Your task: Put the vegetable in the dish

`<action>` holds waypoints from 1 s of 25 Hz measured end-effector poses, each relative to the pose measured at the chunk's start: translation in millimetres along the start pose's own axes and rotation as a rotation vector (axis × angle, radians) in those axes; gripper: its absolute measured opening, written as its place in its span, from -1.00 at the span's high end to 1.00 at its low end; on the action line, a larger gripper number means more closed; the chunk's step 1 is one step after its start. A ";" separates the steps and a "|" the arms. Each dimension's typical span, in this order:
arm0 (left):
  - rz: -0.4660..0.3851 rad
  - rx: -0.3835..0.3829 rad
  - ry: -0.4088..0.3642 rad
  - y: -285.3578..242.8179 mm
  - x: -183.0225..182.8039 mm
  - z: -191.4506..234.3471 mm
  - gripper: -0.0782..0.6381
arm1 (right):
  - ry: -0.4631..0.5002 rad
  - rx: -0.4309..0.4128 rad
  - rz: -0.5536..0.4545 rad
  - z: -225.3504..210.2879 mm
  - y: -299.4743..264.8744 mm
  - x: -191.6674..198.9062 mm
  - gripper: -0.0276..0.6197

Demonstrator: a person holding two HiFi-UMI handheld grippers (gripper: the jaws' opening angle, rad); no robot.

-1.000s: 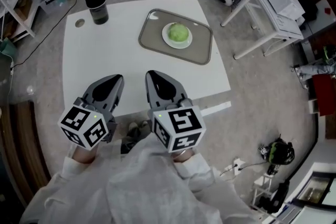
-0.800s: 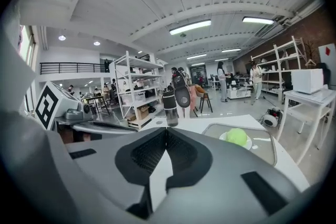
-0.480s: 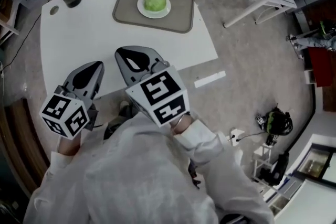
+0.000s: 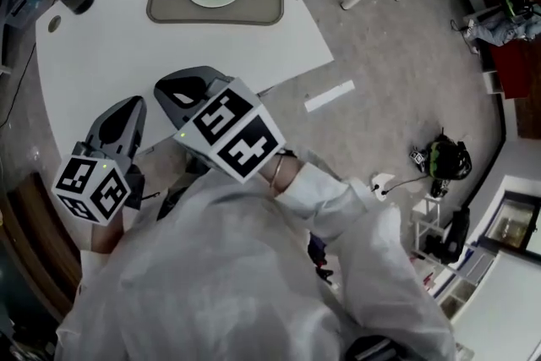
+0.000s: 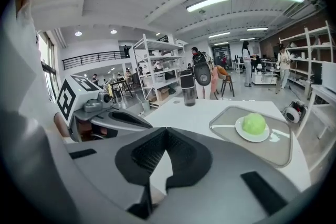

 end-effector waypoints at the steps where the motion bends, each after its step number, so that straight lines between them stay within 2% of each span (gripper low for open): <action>1: 0.000 -0.001 -0.002 -1.6 -0.5 0.5 0.76 | -0.006 -0.006 0.000 -1.4 -0.6 0.8 0.87; 10: -0.003 -0.004 0.022 -5.6 -3.3 4.9 0.76 | 0.025 0.000 0.006 -10.4 0.5 1.2 0.87; 16: 0.024 -0.006 0.040 -5.4 7.2 3.5 0.76 | -0.015 0.025 -0.011 -10.5 1.0 6.9 0.87; 25: 0.009 0.006 0.054 -21.6 21.0 -14.7 0.76 | 0.029 0.039 -0.042 -18.5 10.1 14.7 0.87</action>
Point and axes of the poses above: the fingertips, and each gripper's own axes: y backward along the fingers, z to its left, x out of its underside, the point moved 8 cm from there along y, backward along the fingers, and after that the axes turned 4 degrees about z, right-handed, at the moved point
